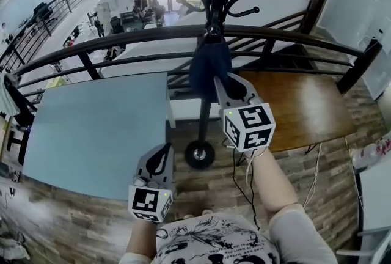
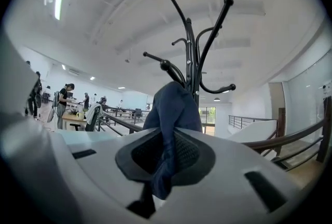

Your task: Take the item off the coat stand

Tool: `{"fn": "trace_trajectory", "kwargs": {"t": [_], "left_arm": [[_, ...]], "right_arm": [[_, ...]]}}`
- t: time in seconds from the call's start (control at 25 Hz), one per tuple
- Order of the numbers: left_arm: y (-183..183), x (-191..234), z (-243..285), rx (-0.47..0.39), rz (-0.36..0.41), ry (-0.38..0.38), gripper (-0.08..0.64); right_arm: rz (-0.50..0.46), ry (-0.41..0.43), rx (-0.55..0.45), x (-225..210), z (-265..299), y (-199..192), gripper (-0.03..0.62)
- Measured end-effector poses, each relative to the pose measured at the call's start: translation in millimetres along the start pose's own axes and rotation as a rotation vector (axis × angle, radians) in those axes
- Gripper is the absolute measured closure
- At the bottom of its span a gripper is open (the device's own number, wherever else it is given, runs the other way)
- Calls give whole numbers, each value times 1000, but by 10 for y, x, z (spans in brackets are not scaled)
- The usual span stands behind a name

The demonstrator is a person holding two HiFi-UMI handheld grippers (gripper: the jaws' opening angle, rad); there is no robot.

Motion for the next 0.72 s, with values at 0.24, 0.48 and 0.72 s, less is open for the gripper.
{"fn": "trace_trajectory", "kwargs": {"t": [0.24,0.48,0.72], "left_arm": [[35,-41,-63,1,2,-27,555],[18,-64,-108,-7,-4,-62,555],[22,-44,-191,-2,-14,-64,555]], "right_arm": [[-58,1,-76,44,-276,408,569],[-127,-22,-155,102,-570,823,569],[-138,-42,-195,207,-1038,1054,568]]}}
Point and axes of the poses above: the fingertips, and each gripper's own axes: z forward along the fingers, x to its left, y out of its top, the point moved 2 cm from there along -z, backward along the fingers, and after that the axes turned 9 degrees about -z, right-handed, at the moved point
